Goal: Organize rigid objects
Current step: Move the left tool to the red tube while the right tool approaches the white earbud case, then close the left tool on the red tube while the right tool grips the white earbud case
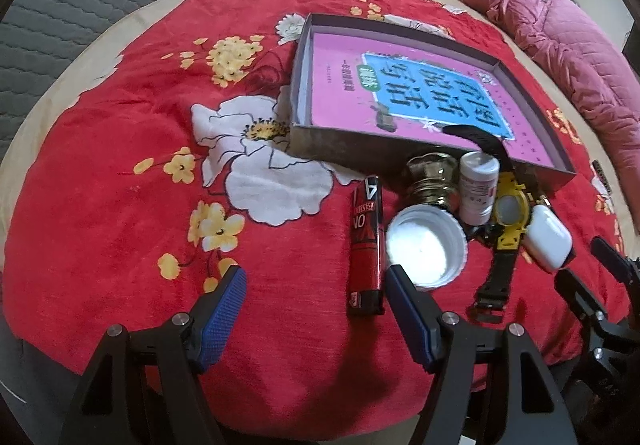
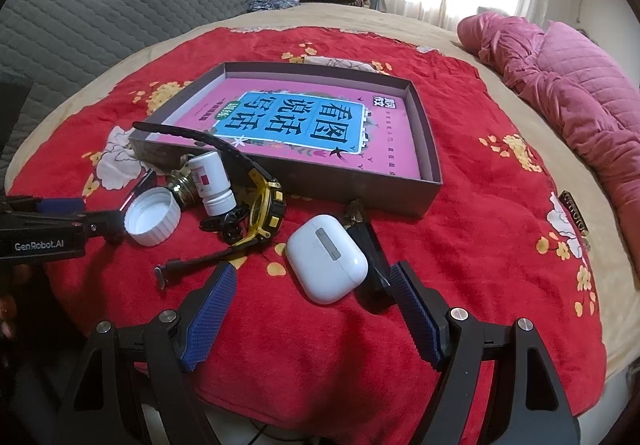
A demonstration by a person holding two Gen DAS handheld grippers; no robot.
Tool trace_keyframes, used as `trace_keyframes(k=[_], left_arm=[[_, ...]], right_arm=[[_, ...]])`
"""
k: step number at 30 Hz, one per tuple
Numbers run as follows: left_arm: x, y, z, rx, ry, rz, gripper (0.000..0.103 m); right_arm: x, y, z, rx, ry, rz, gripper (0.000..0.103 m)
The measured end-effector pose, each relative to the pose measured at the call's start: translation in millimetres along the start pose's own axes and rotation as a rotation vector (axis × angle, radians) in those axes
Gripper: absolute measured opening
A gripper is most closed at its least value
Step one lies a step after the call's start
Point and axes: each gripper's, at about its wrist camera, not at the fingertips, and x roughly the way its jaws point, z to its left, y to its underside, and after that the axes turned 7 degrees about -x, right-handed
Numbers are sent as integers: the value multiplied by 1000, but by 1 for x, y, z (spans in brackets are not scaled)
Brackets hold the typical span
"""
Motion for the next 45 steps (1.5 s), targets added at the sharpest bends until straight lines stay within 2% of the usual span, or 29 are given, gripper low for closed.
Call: trace_keyframes(k=[6,9,15,17,18,20,23,29,36,45], left_arm=[[7,-5,3,-4,-13,4,71],[9,-8,4,-3,10,10,68],[15,-12,-1,21,44,21,52],[14,-12,-4,33,56,11,45],[13,-13,-5,38,62,9,44],[15,-13,-7,48,68,9,40],[17,-14,-8,67,66,5,35],[18,-16,-10,84,71,-6,33],[22,-20,-13,92,71,-16,33],[26,-21,-13,84,83,-19,33]], right_arm=[[3,-1,-3,4,4,2,80],[6,-1,-5,6,-1,7,80],[12,-2,-12,4,-29,9,80],[14,-1,-14,-1,-31,12,74],[15,-1,-14,-9,-28,13,72],[18,-2,-12,-42,-10,17,61],[23,-2,-7,-96,2,23,54],[29,-1,10,-221,55,20,52],[39,0,14,-282,76,28,50],[51,-5,17,-327,40,10,51]])
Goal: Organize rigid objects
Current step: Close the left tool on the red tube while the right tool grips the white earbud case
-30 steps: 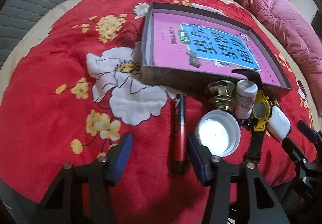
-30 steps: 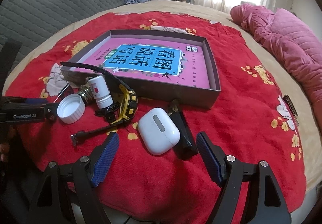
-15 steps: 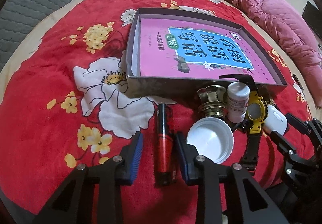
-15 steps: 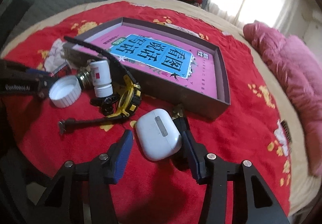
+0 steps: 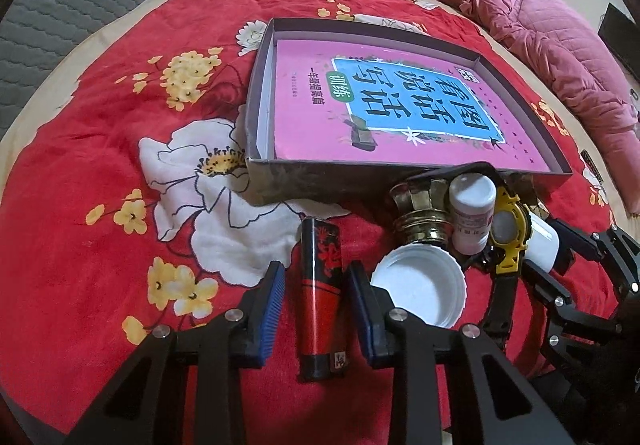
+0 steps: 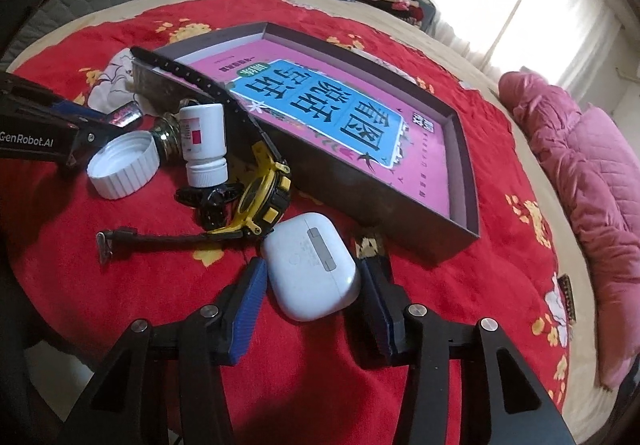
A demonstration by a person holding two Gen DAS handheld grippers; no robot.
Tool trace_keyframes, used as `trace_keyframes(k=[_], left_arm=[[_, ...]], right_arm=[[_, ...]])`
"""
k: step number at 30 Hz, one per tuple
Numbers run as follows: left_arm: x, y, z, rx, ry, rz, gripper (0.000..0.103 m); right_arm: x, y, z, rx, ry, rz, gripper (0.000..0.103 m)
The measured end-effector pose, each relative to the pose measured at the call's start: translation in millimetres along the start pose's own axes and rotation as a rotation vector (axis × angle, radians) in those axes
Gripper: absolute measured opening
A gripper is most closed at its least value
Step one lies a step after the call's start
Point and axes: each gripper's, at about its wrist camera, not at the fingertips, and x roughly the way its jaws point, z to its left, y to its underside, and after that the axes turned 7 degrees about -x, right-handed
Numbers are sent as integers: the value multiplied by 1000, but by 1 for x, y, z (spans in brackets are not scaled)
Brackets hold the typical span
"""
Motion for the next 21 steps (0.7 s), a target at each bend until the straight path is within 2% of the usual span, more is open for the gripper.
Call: trace_keyframes(k=[7,12,14,21], left_arm=[[3,0,2,-9,3,2,33],[3,0,2,-13,7,3,33],[3,0,3,-20,12,3,33],[4,0,4,-22,14,-7,33]], right_arm=[[12,-10,-1,-33,-49,-17,55],[30,-15,-12,25,-144,1,57],[33,-16,-17,55,-181,-15,57],[32,-13,-19,97,-224,-41,51]])
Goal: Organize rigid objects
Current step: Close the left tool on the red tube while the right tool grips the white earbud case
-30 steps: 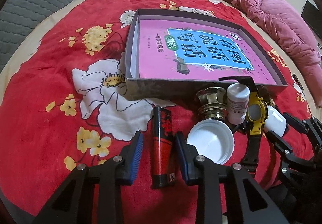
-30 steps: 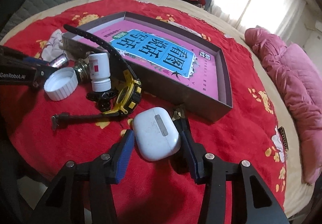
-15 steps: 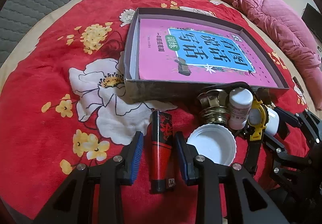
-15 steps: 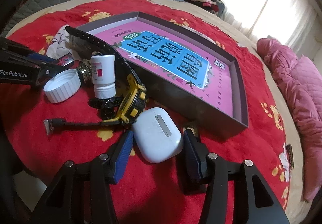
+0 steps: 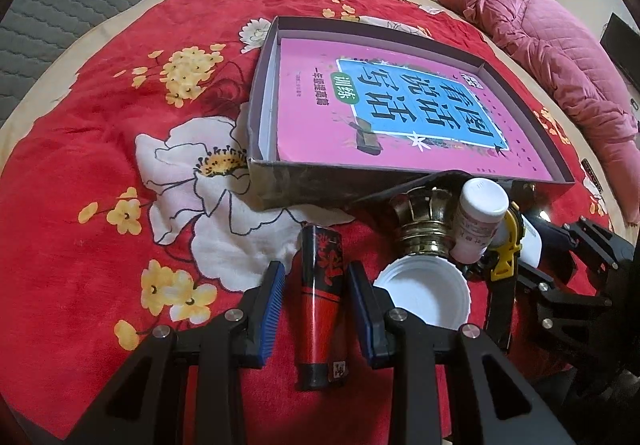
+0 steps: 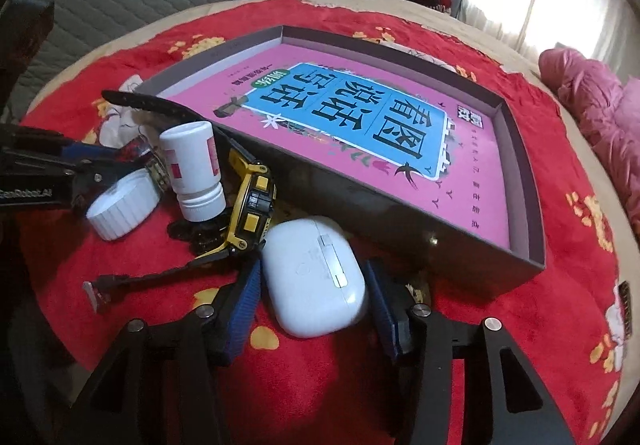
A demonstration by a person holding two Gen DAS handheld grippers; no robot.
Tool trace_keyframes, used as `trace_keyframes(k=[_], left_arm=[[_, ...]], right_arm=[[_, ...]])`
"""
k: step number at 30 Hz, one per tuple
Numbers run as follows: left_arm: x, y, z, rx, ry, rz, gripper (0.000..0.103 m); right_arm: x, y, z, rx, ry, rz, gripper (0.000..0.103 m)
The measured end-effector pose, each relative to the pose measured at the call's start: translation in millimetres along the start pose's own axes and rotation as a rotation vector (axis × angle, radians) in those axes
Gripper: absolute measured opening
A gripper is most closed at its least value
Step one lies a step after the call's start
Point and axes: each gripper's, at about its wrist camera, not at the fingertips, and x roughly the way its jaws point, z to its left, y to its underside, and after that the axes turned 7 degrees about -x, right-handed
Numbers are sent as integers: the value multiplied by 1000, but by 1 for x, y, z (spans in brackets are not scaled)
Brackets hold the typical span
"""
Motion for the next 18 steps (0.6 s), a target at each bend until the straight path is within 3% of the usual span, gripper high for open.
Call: trace_keyframes(k=[8,18], left_arm=[[1,-1,3,-15,14,-1,26],[-1,1,2,-1,11,-3,21]], right_arm=[[-12,8,-6,123,-51,-2,48],[-6,7,-2,95,-42,9,50]])
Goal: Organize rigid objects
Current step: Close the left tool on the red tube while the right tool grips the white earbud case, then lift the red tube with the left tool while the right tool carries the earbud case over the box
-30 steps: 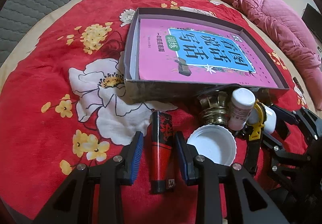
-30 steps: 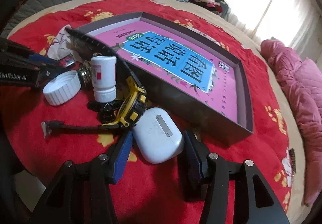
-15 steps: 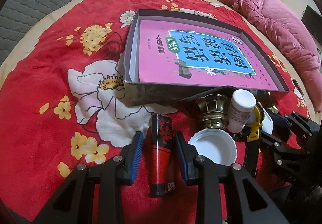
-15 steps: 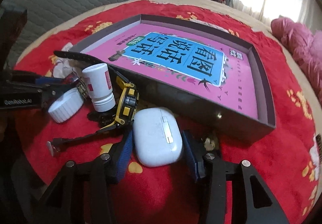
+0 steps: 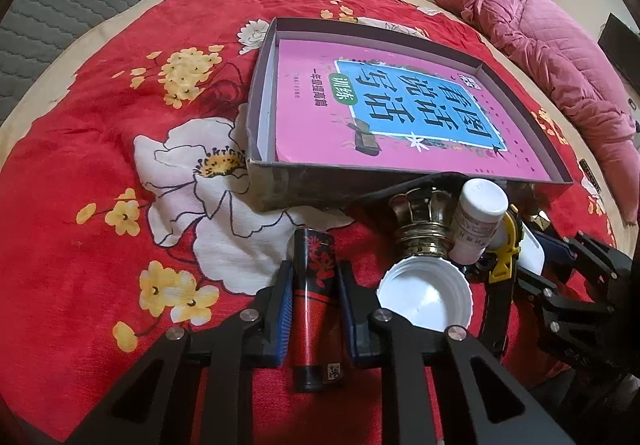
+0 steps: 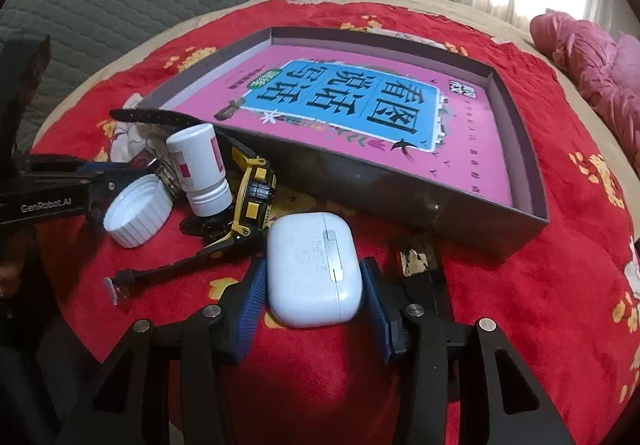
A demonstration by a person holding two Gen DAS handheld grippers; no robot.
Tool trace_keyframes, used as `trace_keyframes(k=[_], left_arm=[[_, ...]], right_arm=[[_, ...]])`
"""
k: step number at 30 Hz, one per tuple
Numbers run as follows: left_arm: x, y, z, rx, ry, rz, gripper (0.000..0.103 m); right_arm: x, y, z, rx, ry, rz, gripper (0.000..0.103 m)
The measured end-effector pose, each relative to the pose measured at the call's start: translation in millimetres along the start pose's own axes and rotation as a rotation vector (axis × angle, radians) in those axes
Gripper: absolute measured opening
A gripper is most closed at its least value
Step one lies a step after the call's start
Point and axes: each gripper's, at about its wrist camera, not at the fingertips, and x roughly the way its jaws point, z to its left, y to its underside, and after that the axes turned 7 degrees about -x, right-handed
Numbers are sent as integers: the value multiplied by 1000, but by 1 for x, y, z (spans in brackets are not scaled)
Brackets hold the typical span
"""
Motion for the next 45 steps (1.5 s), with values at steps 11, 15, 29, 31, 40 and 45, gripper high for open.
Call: trace_keyframes(k=[11,15,29,31,40,45], left_arm=[[-3,-2,5,-33,29,-4,21],[-8,-3,7,-52,49,-15,21],[-32,0,1,-51,56,-71,21],[-37,0,1,-50,54,-84,21],[-52,-1,-2,-38,47,-150,21],[-55,-2,0,-42,48,-170,21]], right_arm=[[-5,-1,-4,9,-3,-37,47],[-17,1,-6,32,5,-61,47],[-52,-4,-1,61,46,-162,47],[-55,-5,-1,64,47,-171,47],[-70,-5,-10,100,72,-223,47],[-73,-4,-15,117,83,-232,47]])
